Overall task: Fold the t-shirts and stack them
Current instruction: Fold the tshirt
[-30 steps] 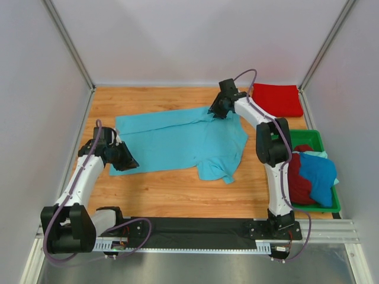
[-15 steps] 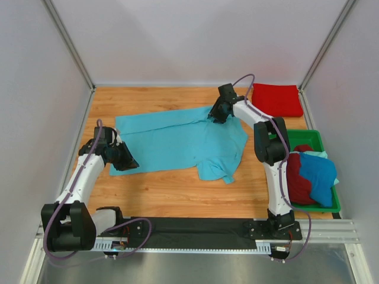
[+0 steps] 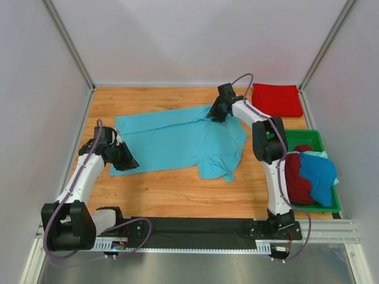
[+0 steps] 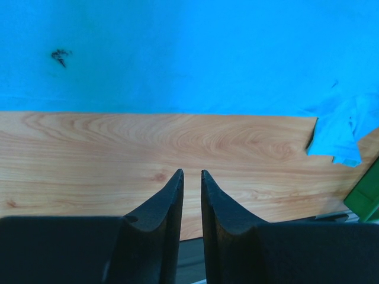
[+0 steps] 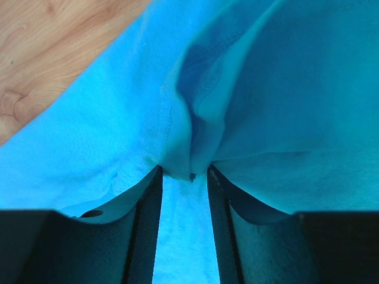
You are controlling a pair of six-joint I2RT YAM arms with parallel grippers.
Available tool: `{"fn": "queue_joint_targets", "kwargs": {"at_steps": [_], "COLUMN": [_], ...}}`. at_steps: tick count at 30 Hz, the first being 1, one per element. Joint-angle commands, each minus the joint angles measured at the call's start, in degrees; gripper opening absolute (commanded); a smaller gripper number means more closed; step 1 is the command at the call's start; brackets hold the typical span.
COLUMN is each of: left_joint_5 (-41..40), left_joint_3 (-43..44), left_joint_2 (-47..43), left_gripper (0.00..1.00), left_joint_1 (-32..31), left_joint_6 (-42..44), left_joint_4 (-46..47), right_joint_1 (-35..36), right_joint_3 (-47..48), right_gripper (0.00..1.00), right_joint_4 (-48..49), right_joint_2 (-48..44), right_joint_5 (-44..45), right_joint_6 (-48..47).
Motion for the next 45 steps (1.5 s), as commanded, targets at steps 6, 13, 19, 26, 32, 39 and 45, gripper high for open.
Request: {"fn": "queue_joint_targets", "kwargs": {"at_steps": [6,13,19,26,32,39,45], "left_joint_5": [0.44,0.62,0.71,0.79,1.76,2.20,2.20], "left_joint_3": [0.73,0.64,0.47,0.12,0.29,1.08,1.17], "left_joint_2": [0.10,0.18,0.27,0.80,2.46,2.82,3.08], "left_gripper": [0.25,0.25,0.25,0.25,0.25,0.25,0.24], "left_joint_1": [0.02,0.02,0.02,0.02,0.02,0.11,0.11], "left_joint_6": [0.88,0.97,0.97,0.97,0.97,1.50,1.94], "left_joint_4": [1.06,1.14,1.32,2.46,4.04,4.31,4.22], "right_joint_1": [-0.24,-0.33,-0.42,-0.51,-0.77,-0.95,-1.03], "right_joint_3": [2.57,4.24,4.59,3.36,-1.02,-5.86,-10.08], "right_gripper": [0.37,0.33,0.16,0.01,0.00,0.01,0.00], "right_joint_4": [1.08,0.29,-1.12,-6.21,-10.88,-10.18,-4.73], "right_joint_2": [0.93,1.98,1.54,-1.45,-4.08,-6.19,-7.86], "right_joint_5": [0.05,0.32,0.14,-2.49,-5.13,-8.73,-12.60], "right_joint_6": [-1.97,-2.41,-1.97,4.87,15.77,23.16,28.17]}}
